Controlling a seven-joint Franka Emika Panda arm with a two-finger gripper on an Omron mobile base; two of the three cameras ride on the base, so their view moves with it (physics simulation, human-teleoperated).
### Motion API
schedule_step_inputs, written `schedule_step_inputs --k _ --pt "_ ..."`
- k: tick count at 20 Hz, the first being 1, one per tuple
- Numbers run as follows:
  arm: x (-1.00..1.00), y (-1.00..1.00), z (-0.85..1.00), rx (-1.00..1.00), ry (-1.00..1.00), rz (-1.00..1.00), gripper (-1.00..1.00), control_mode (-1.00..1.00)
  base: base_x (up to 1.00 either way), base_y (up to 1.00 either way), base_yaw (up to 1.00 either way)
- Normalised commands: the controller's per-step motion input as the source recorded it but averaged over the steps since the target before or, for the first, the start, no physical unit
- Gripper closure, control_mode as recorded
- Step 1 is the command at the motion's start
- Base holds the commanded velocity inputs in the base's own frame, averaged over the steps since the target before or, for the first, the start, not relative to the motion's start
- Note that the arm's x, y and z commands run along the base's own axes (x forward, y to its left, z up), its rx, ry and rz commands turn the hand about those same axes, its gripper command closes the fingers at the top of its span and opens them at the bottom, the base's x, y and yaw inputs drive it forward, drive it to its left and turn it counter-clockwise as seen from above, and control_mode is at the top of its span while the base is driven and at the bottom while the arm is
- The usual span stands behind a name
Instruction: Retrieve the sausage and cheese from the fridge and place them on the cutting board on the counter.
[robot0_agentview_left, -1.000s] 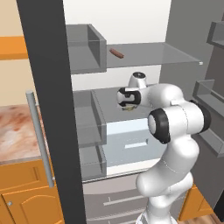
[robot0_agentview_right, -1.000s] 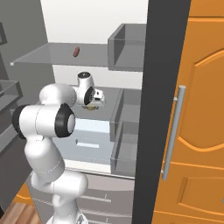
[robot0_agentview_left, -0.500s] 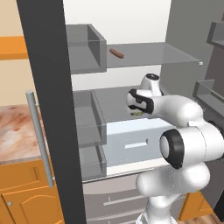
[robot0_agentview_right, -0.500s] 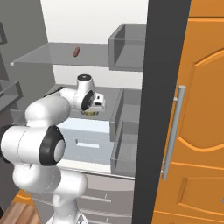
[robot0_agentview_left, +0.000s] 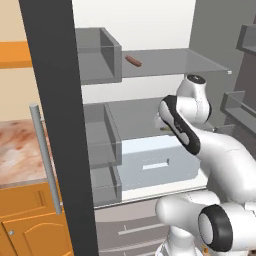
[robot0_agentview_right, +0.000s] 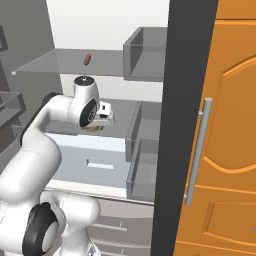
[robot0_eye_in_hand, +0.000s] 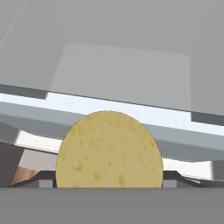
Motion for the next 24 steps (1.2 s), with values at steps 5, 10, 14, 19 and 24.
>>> schedule_step_inputs --k 5,10,14,19,24 --pt "-1.0 0.0 0.39 0.03 0.0 0.0 1.0 -1.0 0.0 0.0 0.0" --pt "-0.78 0.0 0.26 0.0 0.0 0.0 1.0 -1.0 0.0 0.0 0.0" --pt "-0.17 0.0 0.02 0.0 0.0 0.0 1.0 -1.0 0.0 0.0 0.0" --pt "0.0 0.0 0.0 0.0 0.0 0.0 1.0 -1.0 0.0 0.0 0.0" --pt "0.0 0.0 0.0 0.0 0.0 0.0 1.0 -1.0 0.0 0.0 0.0"
